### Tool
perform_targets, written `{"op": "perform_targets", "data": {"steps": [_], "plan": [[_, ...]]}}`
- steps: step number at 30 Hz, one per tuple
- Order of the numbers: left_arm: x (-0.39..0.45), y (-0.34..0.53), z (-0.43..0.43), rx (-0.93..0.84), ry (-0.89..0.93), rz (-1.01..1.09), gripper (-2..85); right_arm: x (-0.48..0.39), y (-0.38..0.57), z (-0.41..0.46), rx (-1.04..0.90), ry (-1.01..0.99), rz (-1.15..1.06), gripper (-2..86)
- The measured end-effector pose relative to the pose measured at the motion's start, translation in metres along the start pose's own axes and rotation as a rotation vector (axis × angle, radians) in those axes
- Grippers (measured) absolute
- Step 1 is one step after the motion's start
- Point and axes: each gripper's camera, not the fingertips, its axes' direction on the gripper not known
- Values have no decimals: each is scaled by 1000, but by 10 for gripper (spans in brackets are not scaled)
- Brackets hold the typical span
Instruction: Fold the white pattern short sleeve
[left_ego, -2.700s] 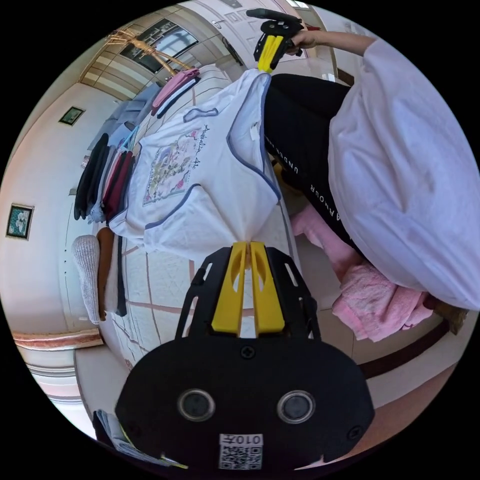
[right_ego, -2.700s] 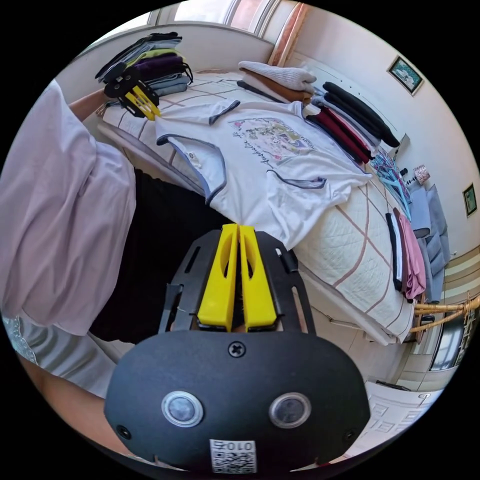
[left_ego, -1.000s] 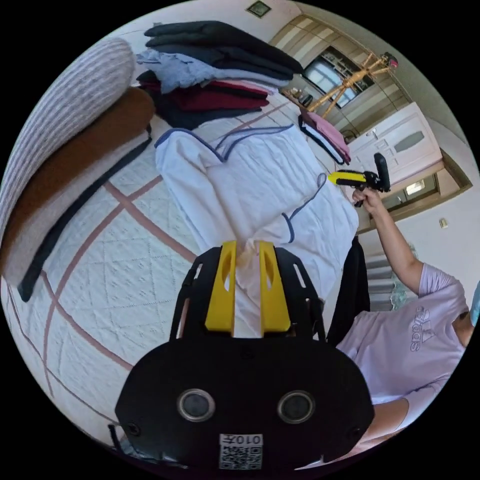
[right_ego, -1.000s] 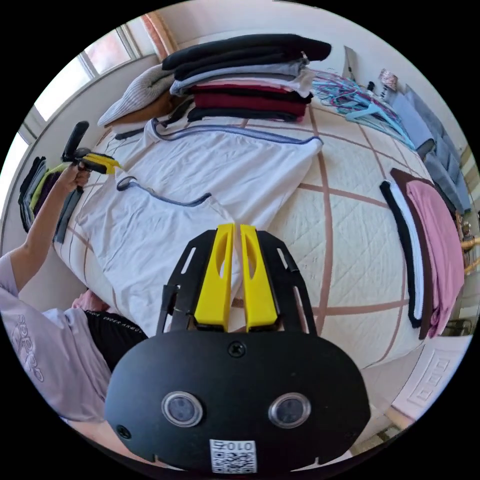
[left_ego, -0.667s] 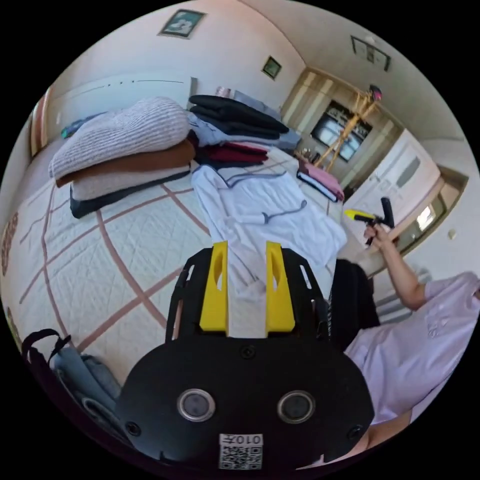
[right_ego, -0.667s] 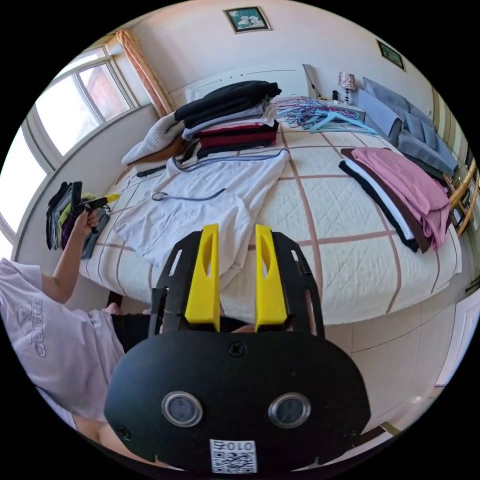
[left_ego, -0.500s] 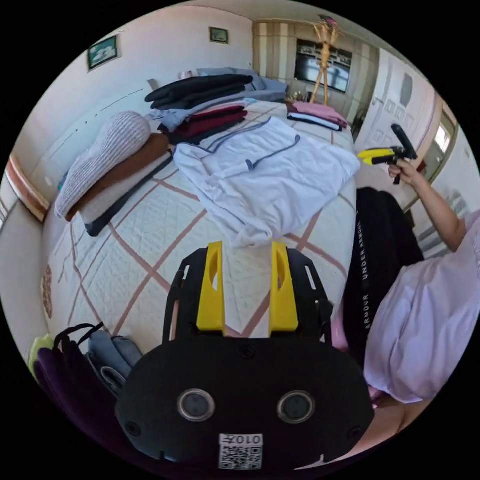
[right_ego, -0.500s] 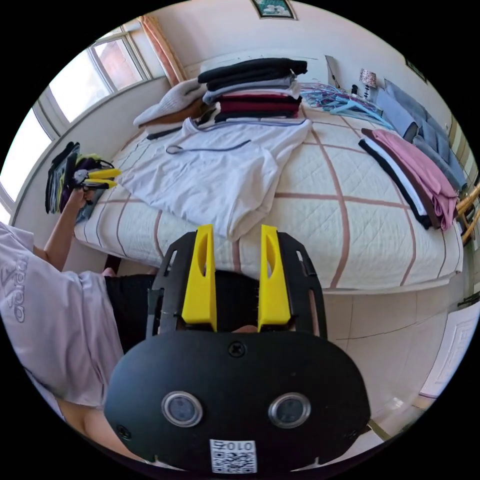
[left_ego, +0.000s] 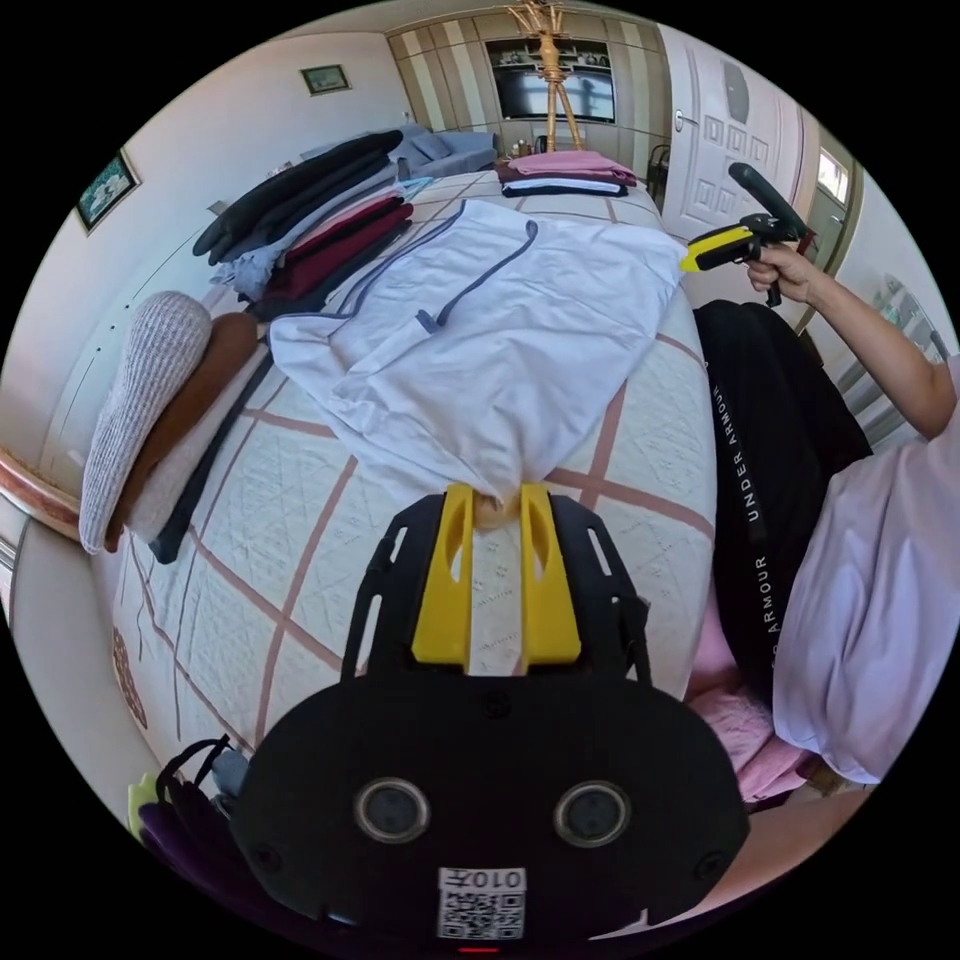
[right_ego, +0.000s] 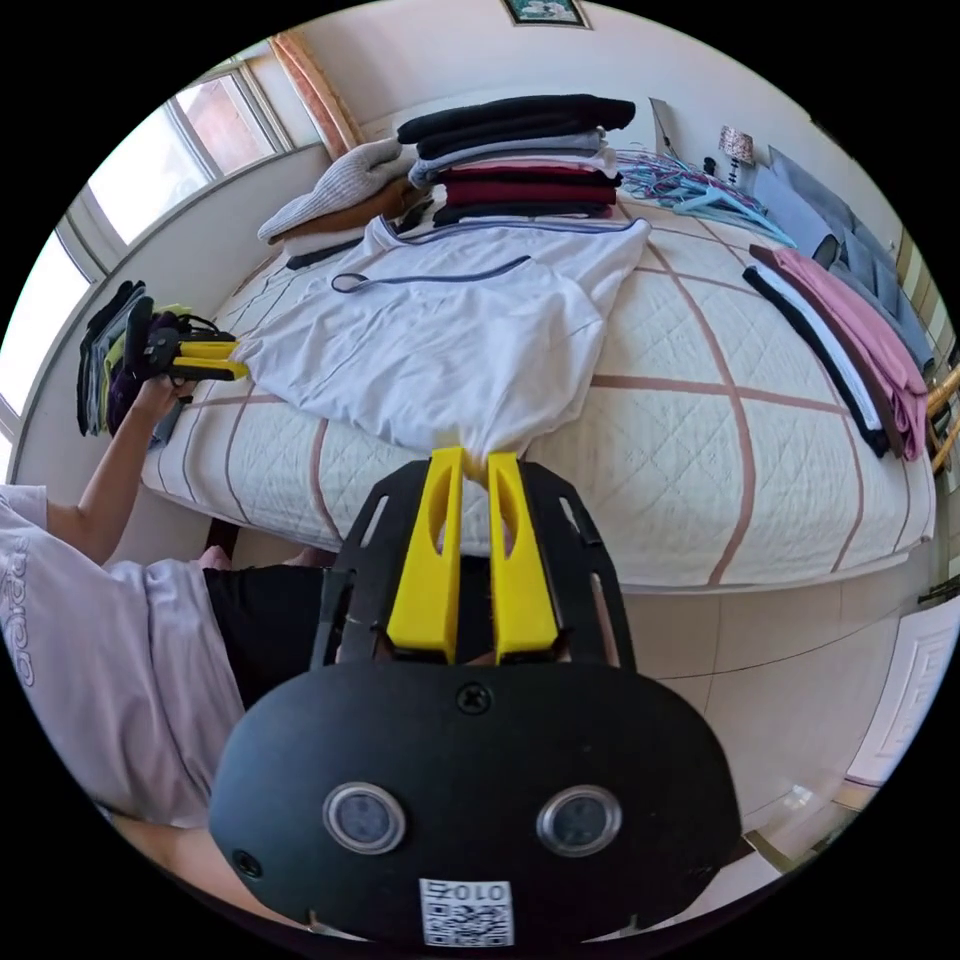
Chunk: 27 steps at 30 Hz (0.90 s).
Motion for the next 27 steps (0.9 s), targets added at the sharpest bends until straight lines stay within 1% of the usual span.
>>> {"op": "perform_targets", "data": {"steps": [2, 7, 14, 17, 23, 25, 27], "plan": [[0, 0, -3, -11, 10, -9, 63, -14, -6, -6, -10, 86, -22, 39], [-2, -6, -13, -55, 60, -57, 37, -32, -22, -16, -86, 148, -64, 37], [9, -10, -43, -105, 70, -79, 27, -45, -19, -54, -82, 136, -116, 35], [28, 2, -55, -100, 85, -71, 26, -55, -5, -68, -89, 130, -151, 35], [78, 38, -40, -146, 104, -74, 35, -74, 25, -59, -191, 90, -193, 36], [94, 44, -38, -165, 53, -67, 46, -79, 32, -59, -195, 91, -211, 36], [100, 48, -25, -180, 39, -57, 57, -76, 36, -52, -211, 65, -214, 38]]}}
